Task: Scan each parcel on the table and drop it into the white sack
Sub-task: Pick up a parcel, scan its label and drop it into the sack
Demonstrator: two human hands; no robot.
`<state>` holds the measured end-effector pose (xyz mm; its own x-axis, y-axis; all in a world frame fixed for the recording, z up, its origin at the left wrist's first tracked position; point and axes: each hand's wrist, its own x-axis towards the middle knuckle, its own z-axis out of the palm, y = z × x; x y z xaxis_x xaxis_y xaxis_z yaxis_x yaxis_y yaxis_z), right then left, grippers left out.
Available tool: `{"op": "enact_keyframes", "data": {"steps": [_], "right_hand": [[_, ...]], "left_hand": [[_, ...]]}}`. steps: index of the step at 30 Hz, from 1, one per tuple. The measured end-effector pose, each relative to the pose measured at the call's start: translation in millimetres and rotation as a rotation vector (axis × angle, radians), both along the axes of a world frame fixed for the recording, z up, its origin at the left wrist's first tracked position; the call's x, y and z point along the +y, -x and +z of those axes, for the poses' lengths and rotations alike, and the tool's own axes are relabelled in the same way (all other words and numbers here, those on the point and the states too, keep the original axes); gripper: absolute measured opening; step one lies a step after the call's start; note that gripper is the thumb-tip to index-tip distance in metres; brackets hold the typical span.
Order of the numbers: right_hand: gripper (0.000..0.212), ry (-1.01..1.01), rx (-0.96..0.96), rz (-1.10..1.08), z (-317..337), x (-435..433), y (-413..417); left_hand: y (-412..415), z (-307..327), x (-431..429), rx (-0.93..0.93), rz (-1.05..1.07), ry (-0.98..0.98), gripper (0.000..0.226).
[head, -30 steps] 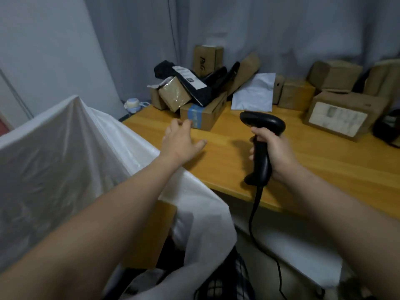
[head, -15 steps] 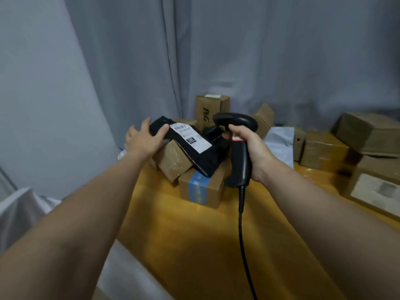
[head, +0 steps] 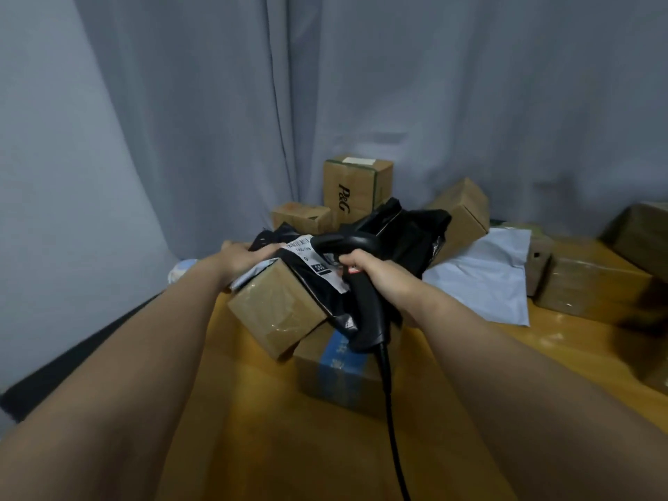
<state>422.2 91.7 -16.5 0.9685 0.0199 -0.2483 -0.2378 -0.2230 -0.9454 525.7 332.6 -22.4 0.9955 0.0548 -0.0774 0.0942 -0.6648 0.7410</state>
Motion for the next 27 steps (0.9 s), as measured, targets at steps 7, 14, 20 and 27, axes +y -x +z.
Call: {"op": "enact_keyframes", "data": {"steps": [7,14,20,27], "right_hand": [[0.053,-0.011,0.000,-0.028,-1.8,-40.5,79.2],[0.035,-0.048,-0.016,-0.081,2.6,-109.9,208.4],[0.039,0.008,-0.014,-0.199,9.8,-169.8,295.8],[0.027,0.223,-0.102,-0.225,37.4,-187.1,342.0]], "left_hand": [[94.6,13.0,-40.9,0.036,-0.046,-0.020,0.118],[218.6,11.1,-126.5,0.032,-0.119,-0.040,0.070],[283.8,13.2,-203.0,0.051,-0.180,-0.050,0.084],[329.4,42.3,-213.4,-0.036,-0.201,0.056,0.085]]}}
